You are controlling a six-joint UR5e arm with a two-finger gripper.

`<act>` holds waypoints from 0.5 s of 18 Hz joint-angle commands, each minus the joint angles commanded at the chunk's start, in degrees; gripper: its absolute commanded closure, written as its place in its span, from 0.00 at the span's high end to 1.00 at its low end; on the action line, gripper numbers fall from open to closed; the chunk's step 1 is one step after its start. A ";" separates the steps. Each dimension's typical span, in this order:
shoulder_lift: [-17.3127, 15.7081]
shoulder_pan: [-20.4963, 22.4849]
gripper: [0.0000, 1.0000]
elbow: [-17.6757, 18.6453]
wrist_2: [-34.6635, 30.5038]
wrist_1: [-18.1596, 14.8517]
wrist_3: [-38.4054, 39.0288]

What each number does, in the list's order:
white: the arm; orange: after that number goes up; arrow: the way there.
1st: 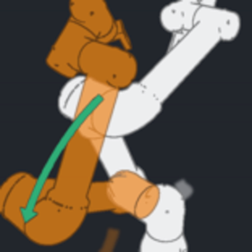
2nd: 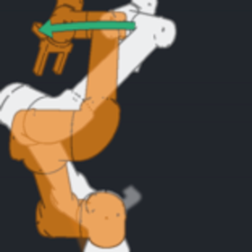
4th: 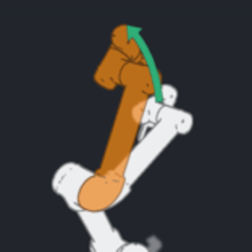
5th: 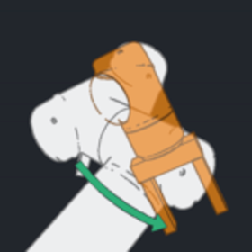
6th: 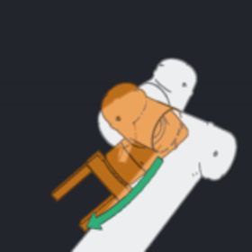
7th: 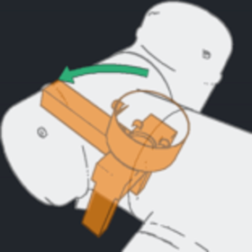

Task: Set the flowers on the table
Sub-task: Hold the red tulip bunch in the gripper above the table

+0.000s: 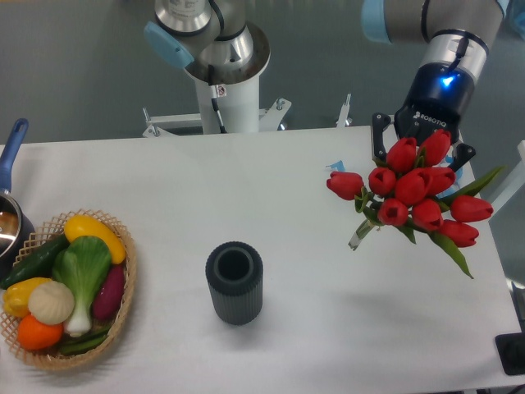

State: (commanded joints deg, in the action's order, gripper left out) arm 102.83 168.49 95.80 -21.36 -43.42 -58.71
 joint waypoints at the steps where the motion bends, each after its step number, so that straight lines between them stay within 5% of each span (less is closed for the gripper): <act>1: -0.17 0.00 0.39 0.79 0.00 0.00 -0.17; 9: -0.79 0.18 0.36 0.79 -1.23 0.00 -0.79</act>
State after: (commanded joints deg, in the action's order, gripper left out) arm 102.04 168.66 96.59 -22.58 -43.42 -59.50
